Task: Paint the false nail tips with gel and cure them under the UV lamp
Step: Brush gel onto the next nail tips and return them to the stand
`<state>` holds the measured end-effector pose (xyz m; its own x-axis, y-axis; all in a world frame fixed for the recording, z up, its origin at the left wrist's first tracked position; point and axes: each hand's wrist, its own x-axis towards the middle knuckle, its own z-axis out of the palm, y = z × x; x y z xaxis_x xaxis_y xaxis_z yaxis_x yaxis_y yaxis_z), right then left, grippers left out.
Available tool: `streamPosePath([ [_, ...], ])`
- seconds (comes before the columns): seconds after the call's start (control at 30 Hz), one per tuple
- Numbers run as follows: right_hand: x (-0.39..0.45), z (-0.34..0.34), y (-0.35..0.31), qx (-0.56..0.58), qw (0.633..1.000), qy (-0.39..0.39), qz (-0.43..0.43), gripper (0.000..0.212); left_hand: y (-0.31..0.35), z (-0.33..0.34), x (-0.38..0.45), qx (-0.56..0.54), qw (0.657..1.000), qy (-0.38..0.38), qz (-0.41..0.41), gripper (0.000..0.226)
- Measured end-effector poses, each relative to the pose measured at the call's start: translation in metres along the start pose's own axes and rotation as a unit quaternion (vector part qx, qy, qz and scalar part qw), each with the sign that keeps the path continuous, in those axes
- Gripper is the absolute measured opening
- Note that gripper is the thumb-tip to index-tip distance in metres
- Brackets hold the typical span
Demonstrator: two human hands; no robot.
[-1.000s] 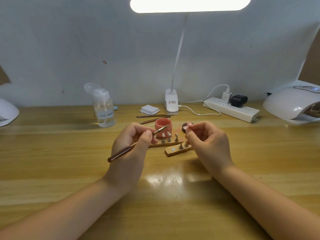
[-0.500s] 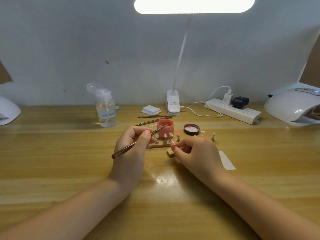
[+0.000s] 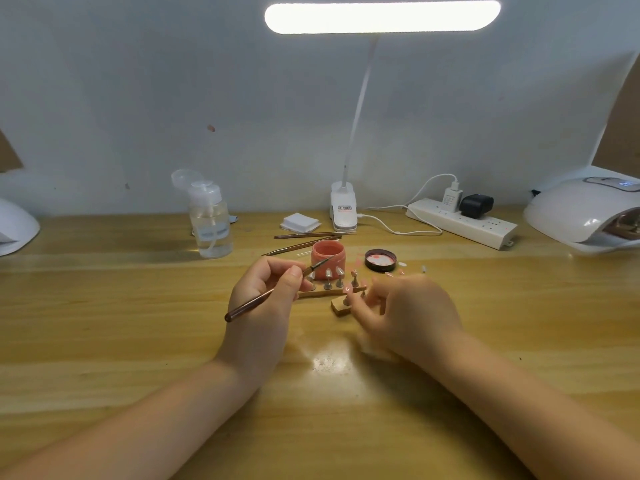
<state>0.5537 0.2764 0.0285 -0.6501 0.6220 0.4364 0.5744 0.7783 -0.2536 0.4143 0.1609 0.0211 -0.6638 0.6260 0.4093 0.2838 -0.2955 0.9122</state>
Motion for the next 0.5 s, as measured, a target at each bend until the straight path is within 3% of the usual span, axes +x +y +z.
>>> streamPosePath([
  [0.13, 0.017, -0.030, 0.039, -0.109, 0.987, -0.035, 0.115, 0.037, -0.001, -0.001, 0.001, 0.003, 1.000, 0.001, -0.006, 0.014],
  [0.23, 0.025, -0.033, 0.065, -0.059, 0.979, -0.092, 0.173, 0.028, -0.001, 0.000, 0.001, 0.001, 1.000, 0.000, -0.007, 0.013],
  [0.37, 0.025, -0.020, 0.076, -0.022, 0.968, -0.166, 0.187, 0.042, -0.001, 0.001, 0.001, -0.001, 1.000, -0.001, -0.006, 0.013],
  [0.5, 0.026, -0.014, 0.082, 0.004, 0.970, -0.161, 0.179, 0.038, -0.001, 0.001, 0.001, -0.005, 1.000, -0.002, -0.006, 0.014],
])
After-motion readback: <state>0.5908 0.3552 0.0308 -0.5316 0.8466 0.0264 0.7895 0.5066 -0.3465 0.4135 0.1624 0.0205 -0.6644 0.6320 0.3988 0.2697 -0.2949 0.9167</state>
